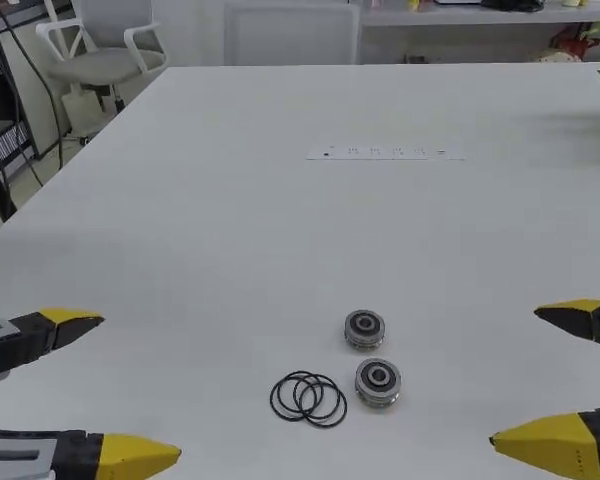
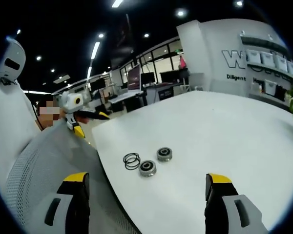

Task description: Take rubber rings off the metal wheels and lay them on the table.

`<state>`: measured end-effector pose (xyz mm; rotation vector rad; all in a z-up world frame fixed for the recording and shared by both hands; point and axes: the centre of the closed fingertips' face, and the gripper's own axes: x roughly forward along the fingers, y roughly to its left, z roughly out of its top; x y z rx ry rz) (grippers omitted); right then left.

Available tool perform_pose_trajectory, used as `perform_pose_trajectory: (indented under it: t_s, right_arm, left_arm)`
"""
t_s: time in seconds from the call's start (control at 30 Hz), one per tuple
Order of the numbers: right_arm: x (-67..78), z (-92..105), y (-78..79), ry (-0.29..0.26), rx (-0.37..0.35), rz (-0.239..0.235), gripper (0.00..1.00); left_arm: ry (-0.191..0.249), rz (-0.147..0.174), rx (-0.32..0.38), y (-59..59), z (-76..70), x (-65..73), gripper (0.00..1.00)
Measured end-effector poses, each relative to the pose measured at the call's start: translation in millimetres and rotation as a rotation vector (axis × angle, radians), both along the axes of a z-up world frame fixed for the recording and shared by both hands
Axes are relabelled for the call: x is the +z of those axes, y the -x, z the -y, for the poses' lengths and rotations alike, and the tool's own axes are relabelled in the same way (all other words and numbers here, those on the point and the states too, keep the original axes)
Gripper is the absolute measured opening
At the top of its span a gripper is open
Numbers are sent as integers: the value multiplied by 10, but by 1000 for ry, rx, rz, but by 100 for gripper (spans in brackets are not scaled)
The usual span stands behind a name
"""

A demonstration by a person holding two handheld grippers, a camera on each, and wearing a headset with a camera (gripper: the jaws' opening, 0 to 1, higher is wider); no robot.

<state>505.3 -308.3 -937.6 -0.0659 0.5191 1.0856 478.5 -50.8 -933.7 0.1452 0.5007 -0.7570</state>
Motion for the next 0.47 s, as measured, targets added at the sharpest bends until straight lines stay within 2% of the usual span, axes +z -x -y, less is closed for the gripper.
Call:
perform_pose_trajectory:
  t_s: [0.2, 0.47]
  right_arm:
    - [-70, 143, 0, -2, -65, -17, 99]
    - [-128, 229, 32, -1, -110, -42, 99]
  left_arm:
    - [22, 16, 16, -2, -6, 45, 93]
    - [42, 28, 34, 5, 7, 92, 92]
